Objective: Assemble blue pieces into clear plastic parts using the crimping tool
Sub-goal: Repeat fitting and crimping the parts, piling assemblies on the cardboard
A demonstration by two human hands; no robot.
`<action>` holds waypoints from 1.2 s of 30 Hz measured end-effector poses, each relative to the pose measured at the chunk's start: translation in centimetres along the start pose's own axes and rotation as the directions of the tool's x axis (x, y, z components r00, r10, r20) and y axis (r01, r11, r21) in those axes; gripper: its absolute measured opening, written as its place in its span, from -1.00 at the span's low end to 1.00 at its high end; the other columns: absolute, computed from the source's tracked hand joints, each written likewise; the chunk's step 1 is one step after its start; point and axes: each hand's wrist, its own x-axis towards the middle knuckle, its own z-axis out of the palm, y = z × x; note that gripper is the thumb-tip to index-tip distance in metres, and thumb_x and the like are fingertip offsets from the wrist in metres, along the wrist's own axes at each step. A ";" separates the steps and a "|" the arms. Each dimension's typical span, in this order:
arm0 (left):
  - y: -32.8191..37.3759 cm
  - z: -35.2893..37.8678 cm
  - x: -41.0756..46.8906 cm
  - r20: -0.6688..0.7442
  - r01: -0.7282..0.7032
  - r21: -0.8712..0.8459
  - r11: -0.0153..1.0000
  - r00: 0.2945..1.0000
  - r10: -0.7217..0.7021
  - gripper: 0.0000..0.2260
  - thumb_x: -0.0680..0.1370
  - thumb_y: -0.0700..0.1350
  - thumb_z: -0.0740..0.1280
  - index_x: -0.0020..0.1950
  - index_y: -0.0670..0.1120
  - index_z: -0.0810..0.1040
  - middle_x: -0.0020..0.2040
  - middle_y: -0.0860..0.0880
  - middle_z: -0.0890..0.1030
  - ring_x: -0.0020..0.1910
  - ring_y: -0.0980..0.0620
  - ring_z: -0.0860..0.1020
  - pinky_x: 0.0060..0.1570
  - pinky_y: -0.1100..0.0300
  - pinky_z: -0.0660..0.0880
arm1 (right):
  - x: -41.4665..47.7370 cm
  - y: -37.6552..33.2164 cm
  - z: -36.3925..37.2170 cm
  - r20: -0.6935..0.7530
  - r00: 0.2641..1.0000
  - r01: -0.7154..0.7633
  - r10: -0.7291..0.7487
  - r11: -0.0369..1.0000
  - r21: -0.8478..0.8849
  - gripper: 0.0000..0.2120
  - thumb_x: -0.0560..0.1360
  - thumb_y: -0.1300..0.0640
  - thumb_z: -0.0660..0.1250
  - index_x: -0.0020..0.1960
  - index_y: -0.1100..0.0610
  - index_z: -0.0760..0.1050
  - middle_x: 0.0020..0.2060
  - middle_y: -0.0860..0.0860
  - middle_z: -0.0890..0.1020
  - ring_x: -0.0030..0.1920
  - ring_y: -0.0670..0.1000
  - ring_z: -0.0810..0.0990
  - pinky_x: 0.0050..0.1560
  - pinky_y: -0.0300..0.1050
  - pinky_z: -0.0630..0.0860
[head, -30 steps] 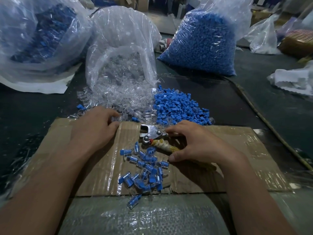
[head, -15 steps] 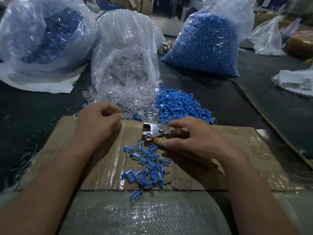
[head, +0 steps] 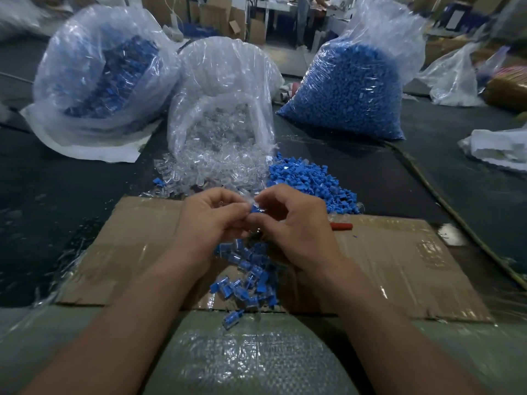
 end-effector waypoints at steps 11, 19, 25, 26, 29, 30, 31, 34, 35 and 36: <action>-0.5 -2.2 0.6 -0.010 -0.041 -0.036 0.999 0.999 0.041 -0.94 0.37 -0.30 0.39 -0.26 -0.19 0.54 -0.41 -0.13 0.62 -0.44 0.03 0.60 -0.49 0.31 0.49 | 2.0 -1.0 0.5 -0.049 0.999 0.002 0.003 0.995 0.104 -0.83 0.52 0.26 0.28 0.09 0.18 0.55 -0.17 -0.09 0.56 -0.10 -0.06 0.61 0.03 -0.08 0.56; -0.4 -1.5 0.9 0.036 0.001 -0.095 0.996 0.999 0.002 -0.85 0.26 -0.18 0.39 -0.26 -0.23 0.51 -0.44 -0.12 0.60 -0.50 0.05 0.57 -0.53 0.30 0.49 | 1.0 0.9 0.8 -0.143 0.989 0.074 -0.045 0.977 0.201 -0.76 0.50 0.20 0.30 -0.11 -0.16 0.42 -0.24 -0.18 0.55 -0.17 -0.16 0.58 -0.07 -0.15 0.55; -0.2 -1.2 0.9 0.032 0.010 -0.098 0.995 0.999 -0.007 -0.86 0.25 -0.21 0.40 -0.28 -0.23 0.50 -0.44 -0.13 0.60 -0.50 0.05 0.57 -0.56 0.31 0.47 | 0.6 1.0 1.1 -0.142 0.988 0.084 -0.056 0.976 0.203 -0.85 0.53 0.10 0.23 -0.03 -0.17 0.40 -0.25 -0.20 0.56 -0.15 -0.16 0.59 -0.06 -0.15 0.56; -0.2 -1.1 0.9 0.033 0.013 -0.085 0.996 0.999 -0.010 -0.88 0.27 -0.23 0.40 -0.28 -0.23 0.50 -0.44 -0.13 0.61 -0.50 0.05 0.57 -0.56 0.31 0.47 | 0.6 1.0 1.1 -0.142 0.989 0.074 -0.047 0.978 0.197 -0.84 0.54 0.12 0.22 -0.06 -0.16 0.39 -0.26 -0.20 0.56 -0.16 -0.17 0.59 -0.07 -0.16 0.56; -0.2 -1.2 0.9 0.023 0.009 -0.059 0.998 1.000 -0.008 -0.88 0.31 -0.30 0.40 -0.28 -0.22 0.46 -0.46 -0.13 0.60 -0.50 0.04 0.58 -0.55 0.30 0.48 | 0.6 1.0 1.2 -0.118 0.993 0.024 0.005 0.971 0.240 -0.82 0.57 0.16 0.20 -0.10 -0.12 0.34 -0.26 -0.17 0.58 -0.17 -0.20 0.59 -0.08 -0.21 0.55; -0.2 -1.2 0.8 0.018 0.000 -0.058 0.998 1.000 0.001 -0.85 0.27 -0.29 0.42 -0.27 -0.21 0.45 -0.46 -0.13 0.60 -0.50 0.04 0.58 -0.55 0.30 0.48 | 0.6 1.0 1.2 -0.112 0.994 0.019 0.008 0.970 0.244 -0.84 0.56 0.16 0.20 -0.10 -0.10 0.34 -0.24 -0.14 0.59 -0.16 -0.18 0.59 -0.09 -0.21 0.55; -0.2 -1.2 0.7 0.012 -0.010 -0.060 0.998 1.000 0.011 -0.81 0.23 -0.27 0.42 -0.25 -0.20 0.46 -0.45 -0.13 0.60 -0.49 0.04 0.59 -0.55 0.29 0.49 | 0.5 0.9 1.3 -0.117 0.993 0.029 -0.002 0.972 0.232 -0.87 0.56 0.16 0.22 -0.11 -0.06 0.36 -0.22 -0.12 0.59 -0.15 -0.15 0.59 -0.09 -0.21 0.54; -0.2 -1.2 0.6 -0.009 -0.036 -0.050 0.998 0.999 0.035 -0.74 0.19 -0.23 0.42 -0.15 -0.18 0.54 -0.39 -0.12 0.63 -0.45 0.03 0.61 -0.51 0.29 0.52 | 0.4 0.9 1.3 -0.187 0.980 0.092 -0.068 0.988 0.124 -0.88 0.49 0.20 0.33 -0.12 0.01 0.45 -0.22 -0.13 0.51 -0.16 -0.14 0.50 -0.14 -0.35 0.44; -0.2 -1.3 0.6 -0.015 -0.047 -0.040 0.998 0.999 0.047 -0.74 0.19 -0.22 0.42 -0.14 -0.17 0.56 -0.37 -0.13 0.64 -0.43 0.03 0.62 -0.49 0.29 0.53 | 0.4 0.9 1.2 -0.215 0.974 0.097 -0.070 0.988 0.117 -0.86 0.47 0.22 0.35 -0.14 -0.01 0.47 -0.23 -0.14 0.50 -0.17 -0.15 0.48 -0.15 -0.37 0.43; -0.3 -1.3 0.6 -0.022 -0.058 -0.032 0.998 0.998 0.057 -0.75 0.19 -0.21 0.43 -0.16 -0.16 0.58 -0.36 -0.14 0.65 -0.42 0.02 0.62 -0.47 0.28 0.54 | 0.4 0.9 1.2 -0.231 0.971 0.094 -0.059 0.985 0.143 -0.83 0.46 0.23 0.37 -0.16 -0.03 0.48 -0.24 -0.14 0.51 -0.19 -0.16 0.49 -0.16 -0.37 0.43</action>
